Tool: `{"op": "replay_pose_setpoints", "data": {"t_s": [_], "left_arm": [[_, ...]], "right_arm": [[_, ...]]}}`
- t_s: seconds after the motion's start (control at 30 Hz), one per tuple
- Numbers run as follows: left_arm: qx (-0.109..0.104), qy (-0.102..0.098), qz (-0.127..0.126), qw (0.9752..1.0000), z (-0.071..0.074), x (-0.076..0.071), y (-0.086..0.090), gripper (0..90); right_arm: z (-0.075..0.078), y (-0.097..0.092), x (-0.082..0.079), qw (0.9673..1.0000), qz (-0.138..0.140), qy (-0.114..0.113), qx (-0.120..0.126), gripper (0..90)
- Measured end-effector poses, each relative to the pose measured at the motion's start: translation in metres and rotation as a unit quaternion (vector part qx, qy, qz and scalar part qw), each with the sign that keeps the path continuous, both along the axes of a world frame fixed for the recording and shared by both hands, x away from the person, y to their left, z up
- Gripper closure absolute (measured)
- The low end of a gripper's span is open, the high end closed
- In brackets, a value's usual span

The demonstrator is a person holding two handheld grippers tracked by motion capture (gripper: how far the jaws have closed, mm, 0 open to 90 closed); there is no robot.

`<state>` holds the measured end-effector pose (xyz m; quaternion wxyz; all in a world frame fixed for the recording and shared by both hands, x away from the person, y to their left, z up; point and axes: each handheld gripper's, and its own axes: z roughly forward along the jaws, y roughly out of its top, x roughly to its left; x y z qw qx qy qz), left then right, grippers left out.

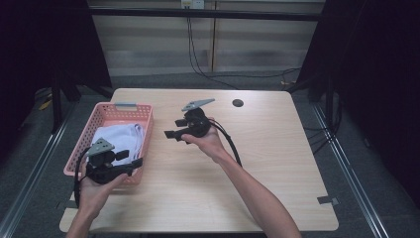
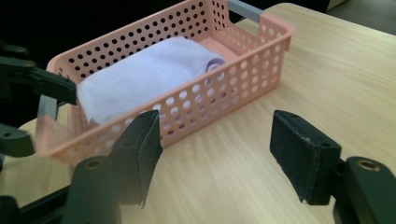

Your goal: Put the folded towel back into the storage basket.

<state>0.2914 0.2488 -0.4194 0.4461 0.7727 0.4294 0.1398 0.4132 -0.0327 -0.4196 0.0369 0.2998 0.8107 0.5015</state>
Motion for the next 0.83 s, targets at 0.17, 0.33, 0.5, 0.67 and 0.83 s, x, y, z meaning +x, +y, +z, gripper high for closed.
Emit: {"op": "replay_pose_setpoints", "data": {"t_s": [0.17,0.33,0.5,0.67,0.83], "left_arm": [[0.0,0.007,-0.016,0.9998,-0.008,0.0,-0.021,37.0],[0.003,0.014,-0.024,0.9996,-0.009,-0.004,-0.039,40.8],[0.008,0.012,-0.032,0.9994,-0.012,-0.015,-0.053,40.9],[0.011,0.018,-0.038,0.9991,-0.025,-0.03,-0.066,39.4],[0.023,0.029,-0.08,0.9961,-0.044,-0.044,-0.077,37.9]], "right_arm": [[-0.001,-0.031,-0.022,0.9999,-0.01,-0.009,0.001,33.6],[-0.004,-0.073,-0.045,0.9994,-0.031,-0.012,0.009,33.5],[-0.007,-0.116,-0.077,0.9982,-0.057,-0.018,-0.006,33.5],[-0.013,-0.159,-0.113,0.9961,-0.084,-0.02,-0.015,33.5],[-0.024,-0.191,-0.145,0.9935,-0.11,-0.018,-0.021,32.8]]}}
